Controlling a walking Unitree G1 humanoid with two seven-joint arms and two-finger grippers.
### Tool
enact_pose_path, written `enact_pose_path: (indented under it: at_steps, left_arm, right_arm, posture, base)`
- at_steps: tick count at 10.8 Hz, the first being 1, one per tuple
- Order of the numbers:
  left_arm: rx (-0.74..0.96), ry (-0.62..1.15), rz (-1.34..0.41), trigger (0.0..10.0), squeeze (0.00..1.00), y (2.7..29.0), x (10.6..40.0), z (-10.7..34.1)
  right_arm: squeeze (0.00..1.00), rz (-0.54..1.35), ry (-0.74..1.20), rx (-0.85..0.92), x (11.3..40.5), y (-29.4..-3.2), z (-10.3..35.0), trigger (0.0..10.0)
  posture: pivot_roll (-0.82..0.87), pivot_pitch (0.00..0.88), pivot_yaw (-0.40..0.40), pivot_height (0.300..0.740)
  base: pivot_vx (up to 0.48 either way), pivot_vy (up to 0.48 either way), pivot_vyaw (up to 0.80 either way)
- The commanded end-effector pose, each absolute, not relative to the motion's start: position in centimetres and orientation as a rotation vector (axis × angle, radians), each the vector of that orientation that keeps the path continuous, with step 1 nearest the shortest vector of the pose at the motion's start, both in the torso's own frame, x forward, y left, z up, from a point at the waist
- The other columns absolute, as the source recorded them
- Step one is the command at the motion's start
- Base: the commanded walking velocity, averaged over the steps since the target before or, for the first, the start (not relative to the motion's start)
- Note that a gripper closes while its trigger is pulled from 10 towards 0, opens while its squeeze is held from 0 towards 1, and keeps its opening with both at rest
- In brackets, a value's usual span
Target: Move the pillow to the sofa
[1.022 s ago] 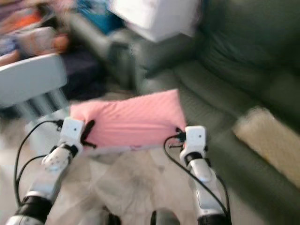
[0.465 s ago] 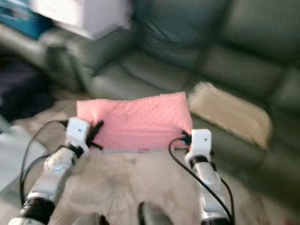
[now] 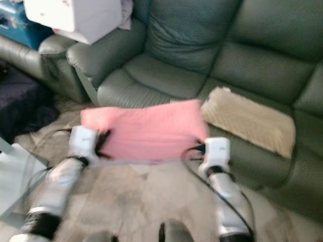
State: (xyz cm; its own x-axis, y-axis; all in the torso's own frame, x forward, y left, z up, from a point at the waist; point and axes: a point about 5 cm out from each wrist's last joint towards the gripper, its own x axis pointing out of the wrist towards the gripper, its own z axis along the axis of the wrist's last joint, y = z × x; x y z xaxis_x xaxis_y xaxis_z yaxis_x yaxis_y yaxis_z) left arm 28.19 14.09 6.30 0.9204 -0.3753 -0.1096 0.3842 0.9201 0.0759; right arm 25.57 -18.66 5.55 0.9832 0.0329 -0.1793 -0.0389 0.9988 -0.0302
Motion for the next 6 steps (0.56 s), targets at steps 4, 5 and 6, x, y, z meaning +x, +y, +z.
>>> enact_pose_path:
  at_steps: [4, 5, 6]
  left_arm:
    - [0.103, 0.074, -0.388, 10.0, 0.0, 14.43, 28.39, 6.74]
    - [0.101, 0.075, -0.39, 10.0, 0.0, 14.37, 28.35, 6.72]
    - [0.099, 0.074, -0.389, 10.0, 0.0, 14.36, 28.34, 6.72]
  right_arm:
    - [0.0, 0.045, 0.162, -0.027, 25.89, -18.34, 5.88, 10.0]
    - [0.0, 0.046, 0.165, -0.026, 25.81, -18.26, 5.8, 10.0]
    - [0.0, 0.047, 0.166, -0.025, 25.79, -18.22, 5.77, 10.0]
  posture:
    - [-0.08, 0.087, -0.03, 0.74]
    - [-0.08, 0.089, -0.032, 0.74]
    - [-0.08, 0.089, -0.032, 0.74]
  base:
    - [0.418, 0.0, -0.32]
    - [0.431, 0.0, 0.0]
    - [0.431, 0.0, 0.0]
